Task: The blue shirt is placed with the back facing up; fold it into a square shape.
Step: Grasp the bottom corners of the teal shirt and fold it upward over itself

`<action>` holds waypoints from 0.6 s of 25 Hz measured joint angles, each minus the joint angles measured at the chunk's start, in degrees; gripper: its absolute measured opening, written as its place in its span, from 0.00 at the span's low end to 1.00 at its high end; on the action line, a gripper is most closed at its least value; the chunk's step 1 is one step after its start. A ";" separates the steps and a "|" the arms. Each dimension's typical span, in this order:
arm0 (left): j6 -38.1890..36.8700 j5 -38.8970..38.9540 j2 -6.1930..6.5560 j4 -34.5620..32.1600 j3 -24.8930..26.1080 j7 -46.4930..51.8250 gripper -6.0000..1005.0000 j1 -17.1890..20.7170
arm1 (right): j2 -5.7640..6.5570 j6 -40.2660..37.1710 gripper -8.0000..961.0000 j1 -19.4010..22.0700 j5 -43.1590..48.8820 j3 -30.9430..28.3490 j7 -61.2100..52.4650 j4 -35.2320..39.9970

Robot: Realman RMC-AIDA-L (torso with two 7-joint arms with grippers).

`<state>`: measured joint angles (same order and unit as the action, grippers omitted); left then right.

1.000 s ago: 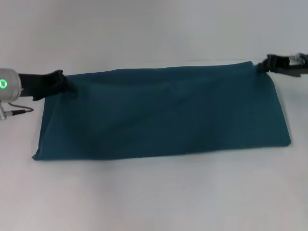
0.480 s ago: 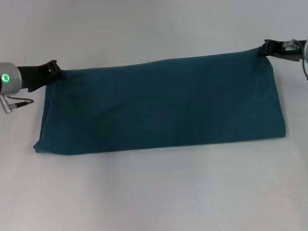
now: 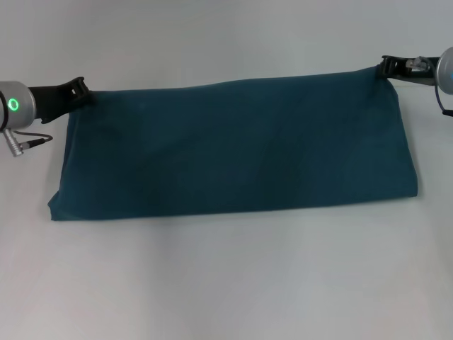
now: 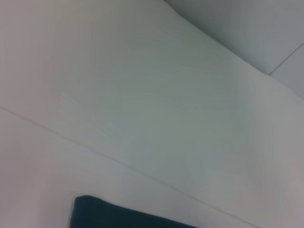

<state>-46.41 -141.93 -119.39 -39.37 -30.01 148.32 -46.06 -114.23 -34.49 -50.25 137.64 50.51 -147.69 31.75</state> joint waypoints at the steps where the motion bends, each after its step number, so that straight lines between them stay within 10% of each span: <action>1: 0.13 0.03 0.00 0.01 0.04 0.02 0.02 -0.02 | 0.11 0.07 0.04 0.01 0.00 0.00 -0.28 -0.02; 15: 1.62 0.88 0.01 0.16 -0.12 1.43 0.02 0.02 | 0.18 -0.21 0.04 -1.57 0.00 0.39 -0.41 0.22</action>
<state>-44.79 -141.05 -119.38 -39.21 -30.12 149.75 -46.04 -114.04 -34.70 -51.82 137.64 50.90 -148.10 31.96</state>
